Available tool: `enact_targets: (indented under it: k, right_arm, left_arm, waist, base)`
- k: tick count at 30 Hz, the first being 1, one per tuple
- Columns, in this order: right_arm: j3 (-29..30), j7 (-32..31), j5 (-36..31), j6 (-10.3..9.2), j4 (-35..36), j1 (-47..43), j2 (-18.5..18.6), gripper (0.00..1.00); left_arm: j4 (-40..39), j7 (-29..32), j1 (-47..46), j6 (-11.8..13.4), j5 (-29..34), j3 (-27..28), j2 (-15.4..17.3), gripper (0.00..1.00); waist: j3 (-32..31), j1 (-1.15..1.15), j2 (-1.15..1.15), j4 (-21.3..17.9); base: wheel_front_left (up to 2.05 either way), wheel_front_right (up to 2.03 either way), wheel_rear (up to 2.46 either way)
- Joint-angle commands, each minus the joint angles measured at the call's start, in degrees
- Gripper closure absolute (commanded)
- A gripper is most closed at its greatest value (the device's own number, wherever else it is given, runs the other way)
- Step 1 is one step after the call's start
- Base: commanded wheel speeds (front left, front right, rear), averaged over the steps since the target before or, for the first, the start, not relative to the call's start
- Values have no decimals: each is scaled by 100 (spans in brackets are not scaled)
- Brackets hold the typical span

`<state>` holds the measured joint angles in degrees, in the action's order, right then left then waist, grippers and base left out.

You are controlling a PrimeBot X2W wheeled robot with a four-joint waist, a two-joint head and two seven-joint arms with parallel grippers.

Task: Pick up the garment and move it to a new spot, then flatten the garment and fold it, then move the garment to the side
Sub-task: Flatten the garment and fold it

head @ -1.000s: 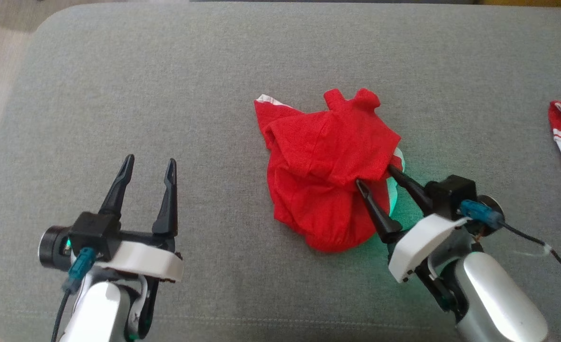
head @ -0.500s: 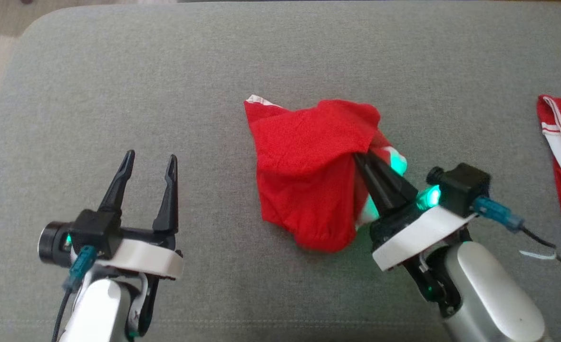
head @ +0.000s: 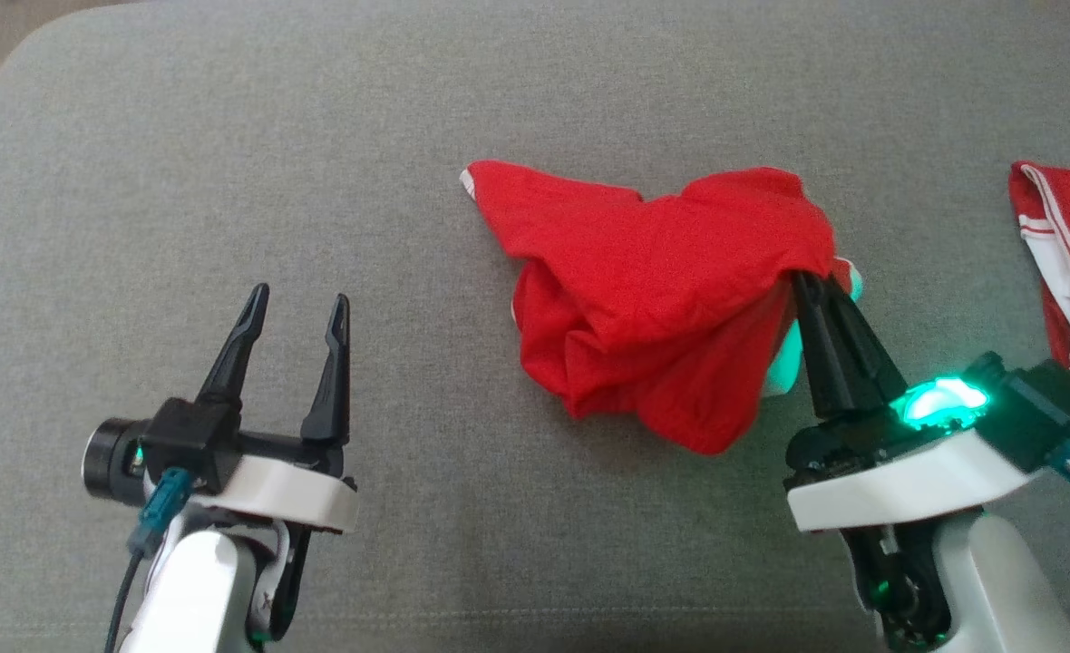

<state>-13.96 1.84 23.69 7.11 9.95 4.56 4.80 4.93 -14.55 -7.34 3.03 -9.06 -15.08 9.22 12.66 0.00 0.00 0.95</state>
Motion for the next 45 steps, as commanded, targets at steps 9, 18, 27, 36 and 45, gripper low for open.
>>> enact_targets:
  k: [9,18,27,36,45]
  right_arm:
    - [-832,-231,-260,37,-221,476,66,100]
    - [-2506,-1134,61,37,-1169,861,543,100]
    - [-3034,-2003,469,37,-1839,950,936,100]
    - [-2759,-1252,427,37,-1569,840,1033,0]
    - [-1894,-297,223,37,-333,224,1020,0]
  left_arm:
    - [-114,-44,-426,-119,135,166,-32,0]
    - [-54,-45,-413,-172,163,172,-119,0]
    - [-44,-45,-398,-202,187,214,-172,0]
    - [24,-45,-301,-231,214,262,-217,0]
    - [27,-45,-103,-232,231,361,-200,0]
  waist:
    - [137,0,0,22]
    - [142,0,0,160]
    - [177,0,0,158]
    - [-7,0,0,62]
    - [-270,0,0,-103]
  base:
    - [0,0,0]
    - [0,0,0]
    - [0,0,0]
    - [0,0,0]
    - [0,0,0]
